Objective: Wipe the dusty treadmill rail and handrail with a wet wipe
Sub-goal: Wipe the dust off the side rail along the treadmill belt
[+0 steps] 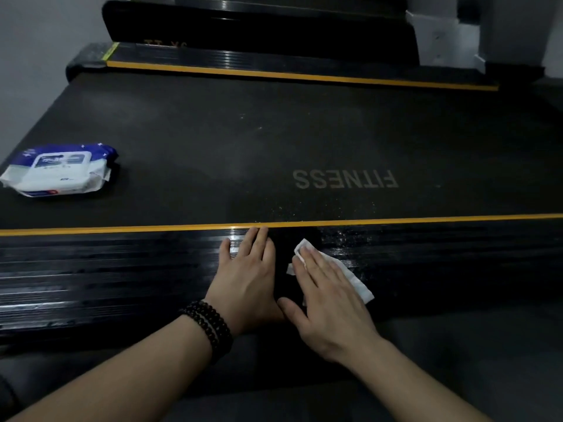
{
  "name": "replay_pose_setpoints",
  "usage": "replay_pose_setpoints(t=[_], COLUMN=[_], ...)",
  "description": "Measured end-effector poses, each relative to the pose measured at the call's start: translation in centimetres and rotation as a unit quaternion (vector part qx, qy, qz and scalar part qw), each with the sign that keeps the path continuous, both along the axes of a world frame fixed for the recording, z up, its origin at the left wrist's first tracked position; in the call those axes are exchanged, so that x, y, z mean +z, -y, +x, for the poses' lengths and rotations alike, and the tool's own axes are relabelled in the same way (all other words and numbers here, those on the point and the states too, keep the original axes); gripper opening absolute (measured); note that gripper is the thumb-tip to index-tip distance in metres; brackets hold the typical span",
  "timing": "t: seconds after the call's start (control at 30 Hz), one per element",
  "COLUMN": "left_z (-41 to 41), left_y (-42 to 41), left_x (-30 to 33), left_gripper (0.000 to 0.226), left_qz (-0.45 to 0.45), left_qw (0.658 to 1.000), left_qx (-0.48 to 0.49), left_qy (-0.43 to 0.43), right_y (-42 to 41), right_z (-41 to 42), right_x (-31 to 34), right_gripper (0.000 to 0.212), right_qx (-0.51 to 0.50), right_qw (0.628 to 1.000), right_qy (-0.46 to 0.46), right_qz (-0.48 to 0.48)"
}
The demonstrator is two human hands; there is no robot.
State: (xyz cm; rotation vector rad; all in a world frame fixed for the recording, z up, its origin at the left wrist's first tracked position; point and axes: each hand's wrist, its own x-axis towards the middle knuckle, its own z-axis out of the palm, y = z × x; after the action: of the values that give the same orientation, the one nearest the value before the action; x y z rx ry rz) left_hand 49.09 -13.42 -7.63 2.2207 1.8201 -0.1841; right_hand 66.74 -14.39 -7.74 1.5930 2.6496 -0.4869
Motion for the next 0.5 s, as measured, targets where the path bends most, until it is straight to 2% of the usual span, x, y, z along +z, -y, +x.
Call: replay_pose_setpoints(t=[0.2,0.37,0.5], left_z=[0.0,-0.2,-0.3], left_y=[0.0,0.0,0.1], left_x=[-0.3,-0.3,-0.6], left_gripper=[0.138,0.137,0.133], left_qz=[0.001,0.002,0.019], left_qw=[1.0,1.0,1.0], left_qx=[0.012,0.003,0.004], left_qy=[0.006,-0.002,0.008], right_y=[1.8,0.8,2.0], right_z=[1.5,0.4,0.7], right_x=[0.0,0.3,0.8], right_gripper=[0.08,0.085,0.089], right_qx=[0.035,0.03,0.069], right_qw=[0.999,0.999,0.997], right_qy=[0.012,-0.015,-0.014], right_qz=[-0.003,-0.005,-0.029])
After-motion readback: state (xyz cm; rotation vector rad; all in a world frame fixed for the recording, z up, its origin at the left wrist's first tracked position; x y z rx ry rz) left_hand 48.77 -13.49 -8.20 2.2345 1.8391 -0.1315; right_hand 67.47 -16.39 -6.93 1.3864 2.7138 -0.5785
